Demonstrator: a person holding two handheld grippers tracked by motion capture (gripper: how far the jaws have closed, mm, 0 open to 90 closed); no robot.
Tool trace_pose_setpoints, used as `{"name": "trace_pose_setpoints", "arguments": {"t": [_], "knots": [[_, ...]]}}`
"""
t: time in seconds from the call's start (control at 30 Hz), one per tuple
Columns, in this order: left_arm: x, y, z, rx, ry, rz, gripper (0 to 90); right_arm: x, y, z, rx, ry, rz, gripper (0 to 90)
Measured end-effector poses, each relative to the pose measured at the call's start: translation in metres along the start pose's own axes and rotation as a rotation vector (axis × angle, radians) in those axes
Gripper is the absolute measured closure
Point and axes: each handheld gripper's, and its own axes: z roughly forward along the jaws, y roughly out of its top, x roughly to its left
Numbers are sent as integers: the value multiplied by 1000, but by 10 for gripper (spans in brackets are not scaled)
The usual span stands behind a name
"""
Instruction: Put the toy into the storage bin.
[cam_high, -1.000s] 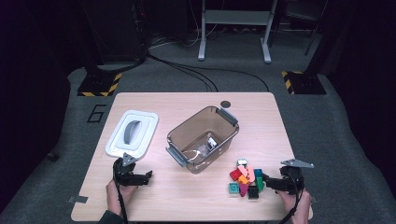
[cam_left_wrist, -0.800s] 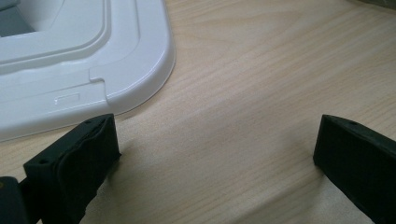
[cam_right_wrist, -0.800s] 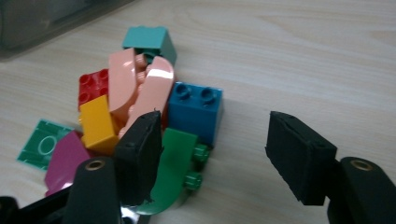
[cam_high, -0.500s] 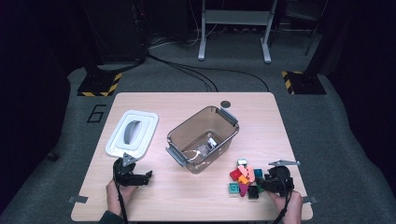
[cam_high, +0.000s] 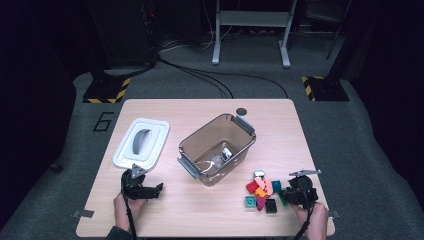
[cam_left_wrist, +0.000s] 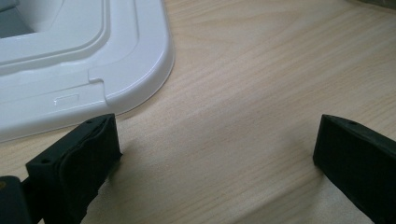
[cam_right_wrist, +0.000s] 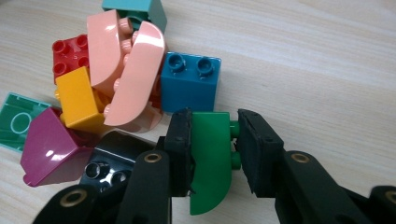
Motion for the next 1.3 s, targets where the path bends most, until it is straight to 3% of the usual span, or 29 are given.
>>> {"name": "trace_pose_setpoints", "arguments": {"t": [0.27, 0.4, 0.6, 0.93, 1.3], "knots": [[0, 0, 0, 3, -8, 5, 3, -10, 1, -10, -63, -20, 25, 663], [0, 0, 0, 5, -10, 4, 3, -20, 14, -13, -89, -51, 26, 662], [0, 1, 1, 3, -18, 16, 2, -28, 29, -10, -130, -59, 27, 662], [-2, 3, 3, 2, -25, 19, 2, -26, 52, -2, -191, -54, -5, 663], [-1, 3, 3, 3, -26, 24, 3, -19, 78, 6, -207, -45, -26, 663]]}}
